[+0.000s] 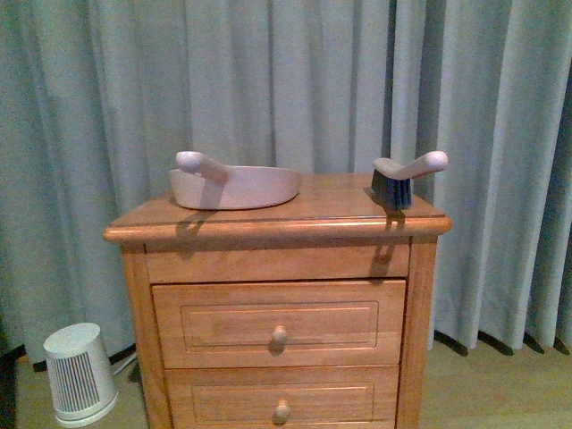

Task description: Clean up trash

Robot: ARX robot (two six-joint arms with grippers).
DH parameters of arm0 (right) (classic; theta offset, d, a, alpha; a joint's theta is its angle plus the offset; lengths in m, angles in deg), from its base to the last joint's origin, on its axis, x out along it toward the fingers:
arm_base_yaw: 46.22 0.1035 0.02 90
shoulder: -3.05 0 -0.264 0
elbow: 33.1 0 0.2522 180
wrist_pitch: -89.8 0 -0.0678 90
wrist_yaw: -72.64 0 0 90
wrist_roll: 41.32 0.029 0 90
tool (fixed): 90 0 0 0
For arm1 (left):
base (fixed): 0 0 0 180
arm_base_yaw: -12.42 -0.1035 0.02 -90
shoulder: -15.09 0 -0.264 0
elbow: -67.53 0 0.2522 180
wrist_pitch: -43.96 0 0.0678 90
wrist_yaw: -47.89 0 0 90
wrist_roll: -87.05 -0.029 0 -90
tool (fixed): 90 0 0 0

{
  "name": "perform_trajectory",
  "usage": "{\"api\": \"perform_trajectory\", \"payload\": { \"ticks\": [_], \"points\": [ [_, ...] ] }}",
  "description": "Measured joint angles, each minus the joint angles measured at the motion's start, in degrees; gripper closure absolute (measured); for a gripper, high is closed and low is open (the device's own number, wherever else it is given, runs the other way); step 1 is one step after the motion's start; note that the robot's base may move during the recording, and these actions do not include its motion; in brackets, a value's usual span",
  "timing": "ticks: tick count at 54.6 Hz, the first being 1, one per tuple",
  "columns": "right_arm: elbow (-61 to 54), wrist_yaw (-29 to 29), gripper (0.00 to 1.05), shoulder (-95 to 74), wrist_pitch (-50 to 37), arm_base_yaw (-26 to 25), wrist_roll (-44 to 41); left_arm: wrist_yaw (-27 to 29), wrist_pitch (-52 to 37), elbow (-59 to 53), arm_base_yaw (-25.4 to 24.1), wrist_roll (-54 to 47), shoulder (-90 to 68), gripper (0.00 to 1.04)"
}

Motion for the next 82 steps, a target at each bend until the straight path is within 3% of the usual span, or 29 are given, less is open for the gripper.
{"api": "perform_trajectory", "payload": {
  "ticks": [82],
  "points": [
    [0.0, 0.0, 0.07, 0.0, 0.0, 0.0, 0.0, 0.0, 0.0, 0.0, 0.0, 0.0, 0.0, 0.08]
  ]
}}
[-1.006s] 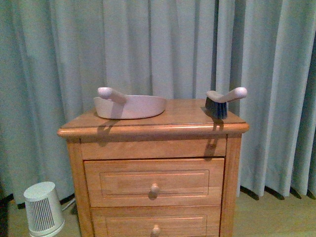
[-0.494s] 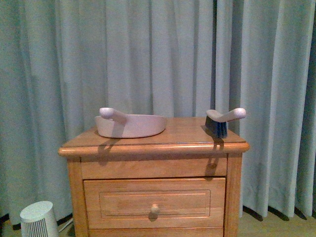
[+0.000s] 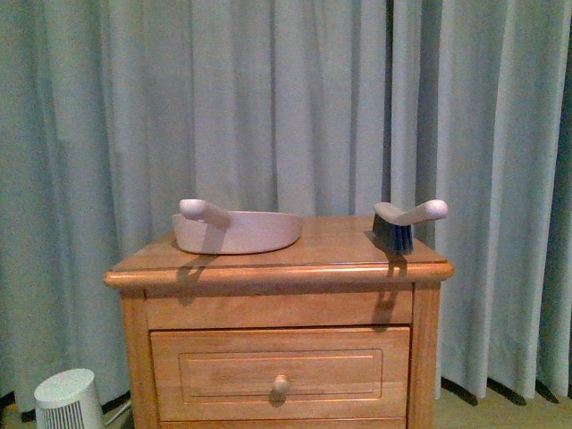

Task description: Clean up trash

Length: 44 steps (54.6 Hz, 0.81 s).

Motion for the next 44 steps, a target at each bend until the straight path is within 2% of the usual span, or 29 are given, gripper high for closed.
{"api": "perform_trajectory", "payload": {
  "ticks": [44],
  "points": [
    [0.0, 0.0, 0.07, 0.0, 0.0, 0.0, 0.0, 0.0, 0.0, 0.0, 0.0, 0.0, 0.0, 0.08]
  ]
}}
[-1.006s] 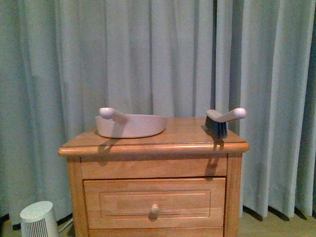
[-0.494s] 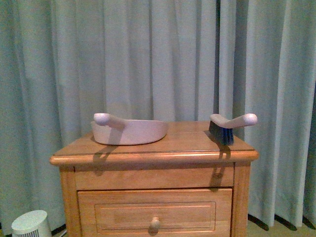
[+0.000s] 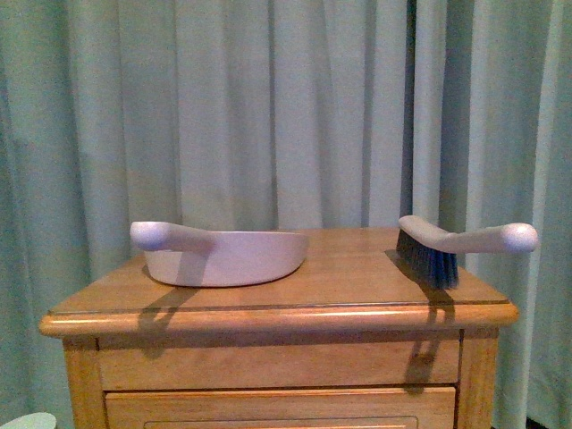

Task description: Clean up trash

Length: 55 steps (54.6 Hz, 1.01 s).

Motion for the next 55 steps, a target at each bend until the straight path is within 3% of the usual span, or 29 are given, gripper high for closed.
{"api": "perform_trajectory", "payload": {
  "ticks": [36, 42, 50, 55],
  "points": [
    [0.0, 0.0, 0.07, 0.0, 0.0, 0.0, 0.0, -0.1, 0.1, 0.0, 0.0, 0.1, -0.1, 0.08],
    [0.0, 0.0, 0.07, 0.0, 0.0, 0.0, 0.0, 0.3, 9.7, 5.0, 0.6, 0.4, -9.8, 0.08],
    [0.0, 0.0, 0.07, 0.0, 0.0, 0.0, 0.0, 3.7, -0.7, 11.9, 3.3, -2.3, -27.0, 0.08],
    [0.0, 0.0, 0.07, 0.0, 0.0, 0.0, 0.0, 11.3, -9.0, 22.3, 9.9, -9.2, -44.0, 0.08]
  ]
}}
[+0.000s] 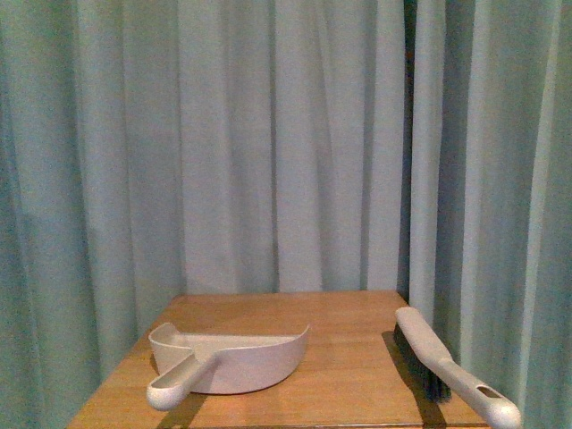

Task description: Clean up trash

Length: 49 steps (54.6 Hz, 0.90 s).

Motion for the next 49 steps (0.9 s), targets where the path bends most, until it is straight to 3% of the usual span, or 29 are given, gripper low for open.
{"api": "perform_trajectory", "payload": {
  "ticks": [9, 24, 38, 49],
  "points": [
    [0.0, 0.0, 0.07, 0.0, 0.0, 0.0, 0.0, 4.7, 5.3, 18.3, 7.4, -4.2, -22.8, 0.08],
    [0.0, 0.0, 0.07, 0.0, 0.0, 0.0, 0.0, 9.5, 15.5, 40.5, 12.2, -1.3, -43.7, 0.08],
    [0.0, 0.0, 0.07, 0.0, 0.0, 0.0, 0.0, 8.1, 30.3, 55.6, 15.2, 7.7, -55.5, 0.08],
    [0.0, 0.0, 0.07, 0.0, 0.0, 0.0, 0.0, 6.4, 33.7, 60.9, 15.6, 11.8, -60.6, 0.08]
  ]
}}
